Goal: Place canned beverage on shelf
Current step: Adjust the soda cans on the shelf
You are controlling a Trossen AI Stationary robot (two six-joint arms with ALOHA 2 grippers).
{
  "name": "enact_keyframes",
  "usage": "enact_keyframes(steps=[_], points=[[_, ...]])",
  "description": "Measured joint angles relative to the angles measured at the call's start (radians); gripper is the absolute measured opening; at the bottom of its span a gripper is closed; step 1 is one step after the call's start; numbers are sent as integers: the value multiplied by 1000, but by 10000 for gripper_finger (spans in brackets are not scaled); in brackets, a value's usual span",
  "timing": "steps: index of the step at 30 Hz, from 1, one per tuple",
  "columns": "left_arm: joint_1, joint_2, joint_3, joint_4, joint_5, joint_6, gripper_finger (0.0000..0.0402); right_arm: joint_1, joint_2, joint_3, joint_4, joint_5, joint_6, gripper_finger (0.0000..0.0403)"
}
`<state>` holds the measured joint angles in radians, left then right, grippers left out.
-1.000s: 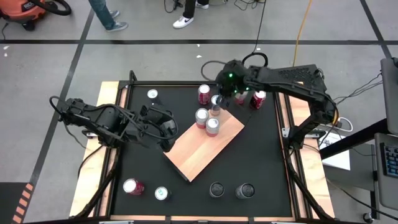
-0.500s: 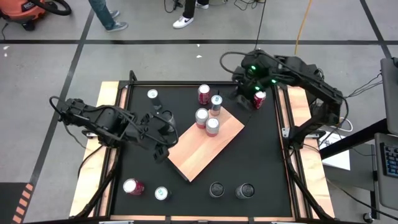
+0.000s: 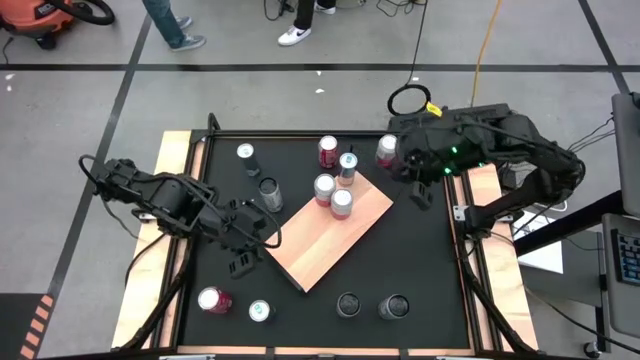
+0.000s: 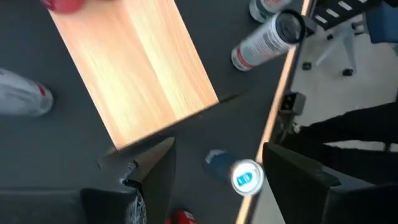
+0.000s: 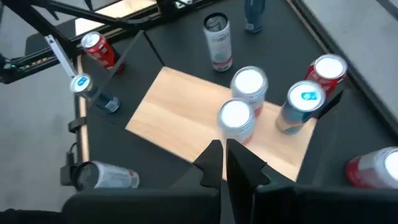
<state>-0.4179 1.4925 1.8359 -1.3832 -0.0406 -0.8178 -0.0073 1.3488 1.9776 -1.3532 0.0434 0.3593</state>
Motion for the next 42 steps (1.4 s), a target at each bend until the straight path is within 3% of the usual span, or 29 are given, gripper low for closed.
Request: enact_keyframes(steps=[4,15,22,28,34,39,42], points=[[-50,0,0,-38,42,-105,239,87,-25,-46,1,8,85,0],[-250,26,-3,-122,29,-428,239,288,-35,-197,60,8,154,0],[-324,92,-4,-183,39,-459,247,378,-35,-262,172,8,181,0],[-305,118,-4,-186,35,-485,281,424,-35,-270,158,13,183,0],[-250,119,-4,-164,-91,-543,294,428,-35,-271,144,85,202,0],[-220,119,-4,-108,-282,-561,294,424,-28,-278,143,345,214,0],[-200,120,-4,-104,-378,-556,294,374,-23,-328,150,400,133,0]])
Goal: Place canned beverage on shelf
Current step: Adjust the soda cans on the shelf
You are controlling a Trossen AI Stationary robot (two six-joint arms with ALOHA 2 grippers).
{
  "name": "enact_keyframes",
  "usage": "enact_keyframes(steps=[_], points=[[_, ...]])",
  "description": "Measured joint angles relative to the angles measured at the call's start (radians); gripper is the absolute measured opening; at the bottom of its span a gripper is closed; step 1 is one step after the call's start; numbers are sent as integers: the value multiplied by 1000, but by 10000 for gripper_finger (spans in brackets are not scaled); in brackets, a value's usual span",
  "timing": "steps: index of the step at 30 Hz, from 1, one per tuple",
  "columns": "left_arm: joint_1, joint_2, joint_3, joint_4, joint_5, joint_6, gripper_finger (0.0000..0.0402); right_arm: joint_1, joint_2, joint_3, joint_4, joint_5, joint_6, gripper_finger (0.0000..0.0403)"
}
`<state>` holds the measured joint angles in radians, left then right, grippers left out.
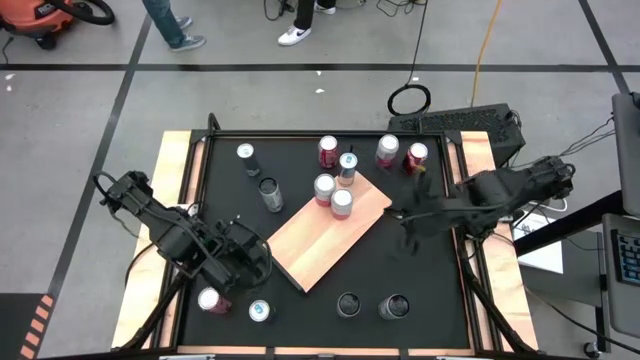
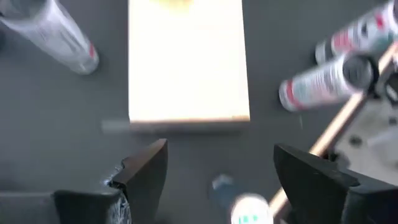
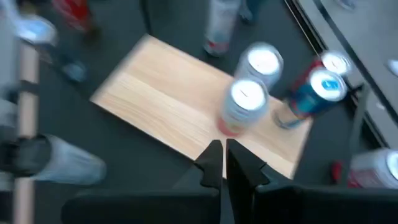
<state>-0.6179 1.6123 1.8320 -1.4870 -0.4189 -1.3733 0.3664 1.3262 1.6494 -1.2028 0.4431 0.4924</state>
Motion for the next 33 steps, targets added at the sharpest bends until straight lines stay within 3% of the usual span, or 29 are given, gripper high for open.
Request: enact_keyframes(steps=[5,10,20,26,33], points=[[33,0,0,-6,-99,32,294,-125,-14,-223,152,-118,-5,0],[76,0,0,-19,-115,91,294,-200,-19,-365,299,-211,67,0],[212,-63,0,-11,-115,317,294,-382,3,-421,507,-239,-59,0],[270,-112,0,-11,-121,408,294,-453,65,-422,552,-320,-114,0],[285,-147,1,-19,-143,443,294,-484,106,-422,534,-314,-87,0]])
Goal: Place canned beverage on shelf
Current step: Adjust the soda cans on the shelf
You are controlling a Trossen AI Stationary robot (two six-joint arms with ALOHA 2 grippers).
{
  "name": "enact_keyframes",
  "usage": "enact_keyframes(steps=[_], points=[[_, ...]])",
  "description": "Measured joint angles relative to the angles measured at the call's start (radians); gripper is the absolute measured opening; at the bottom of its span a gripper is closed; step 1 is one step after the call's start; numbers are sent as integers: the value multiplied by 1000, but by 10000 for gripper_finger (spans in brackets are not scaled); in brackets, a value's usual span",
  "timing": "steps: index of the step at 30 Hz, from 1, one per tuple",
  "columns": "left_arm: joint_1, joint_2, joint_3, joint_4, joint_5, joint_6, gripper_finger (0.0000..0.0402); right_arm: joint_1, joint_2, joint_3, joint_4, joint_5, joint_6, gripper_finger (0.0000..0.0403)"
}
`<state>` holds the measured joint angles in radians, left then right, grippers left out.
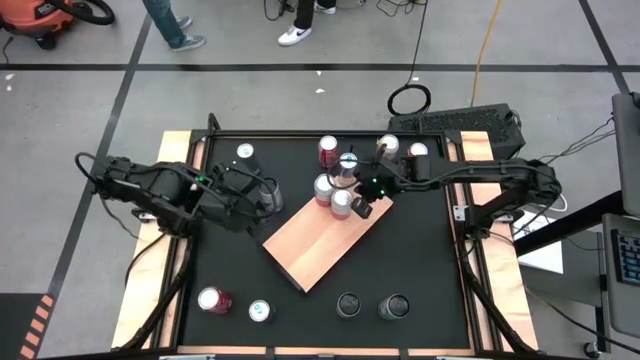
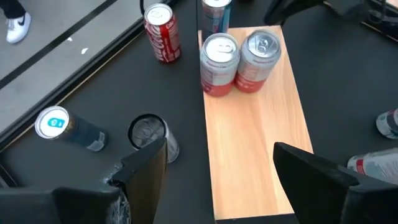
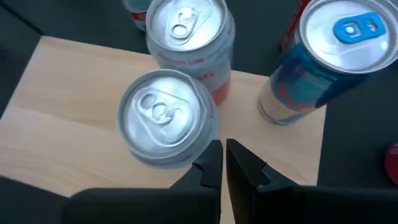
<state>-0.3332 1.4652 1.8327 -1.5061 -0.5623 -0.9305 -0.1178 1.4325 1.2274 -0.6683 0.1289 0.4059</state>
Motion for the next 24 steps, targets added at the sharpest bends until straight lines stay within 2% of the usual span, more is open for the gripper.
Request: enact_keyframes(steps=[24], points=[[0,-12,0,-32,-19,57,294,-20,39,0,59,-25,4,0]])
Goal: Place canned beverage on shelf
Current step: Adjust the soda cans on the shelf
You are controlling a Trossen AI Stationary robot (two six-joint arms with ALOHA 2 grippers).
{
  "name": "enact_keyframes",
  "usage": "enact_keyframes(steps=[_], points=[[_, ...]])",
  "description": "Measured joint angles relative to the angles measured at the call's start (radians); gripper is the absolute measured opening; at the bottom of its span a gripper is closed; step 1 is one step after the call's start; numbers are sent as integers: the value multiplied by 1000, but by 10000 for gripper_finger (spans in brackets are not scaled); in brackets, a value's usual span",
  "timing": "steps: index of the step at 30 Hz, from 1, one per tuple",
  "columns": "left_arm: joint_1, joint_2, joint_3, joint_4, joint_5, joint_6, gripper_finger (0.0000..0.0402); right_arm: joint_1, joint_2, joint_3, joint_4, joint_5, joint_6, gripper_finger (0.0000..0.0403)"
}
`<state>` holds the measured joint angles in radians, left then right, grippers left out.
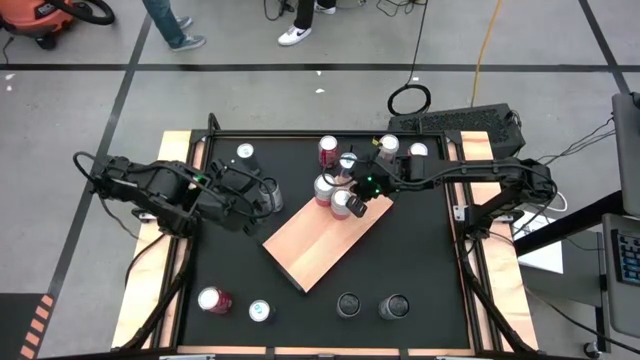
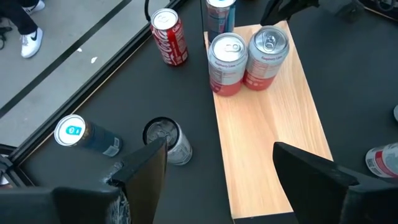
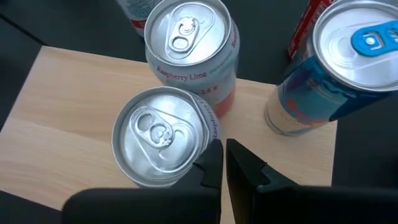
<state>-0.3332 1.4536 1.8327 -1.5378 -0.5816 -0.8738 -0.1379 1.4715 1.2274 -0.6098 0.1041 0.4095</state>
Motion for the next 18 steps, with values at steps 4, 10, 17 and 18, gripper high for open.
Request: enact_keyframes(steps=[4,10,17,18], points=[[0,0,0,-1,-2,0,294,0,0,0,0,-3,1,0],[0,0,0,-1,-3,1,294,0,0,0,0,-4,9,0],[0,0,0,-1,-3,17,294,0,0,0,0,-5,16,0],[0,0,0,-1,-3,17,294,0,0,0,0,-4,16,0]])
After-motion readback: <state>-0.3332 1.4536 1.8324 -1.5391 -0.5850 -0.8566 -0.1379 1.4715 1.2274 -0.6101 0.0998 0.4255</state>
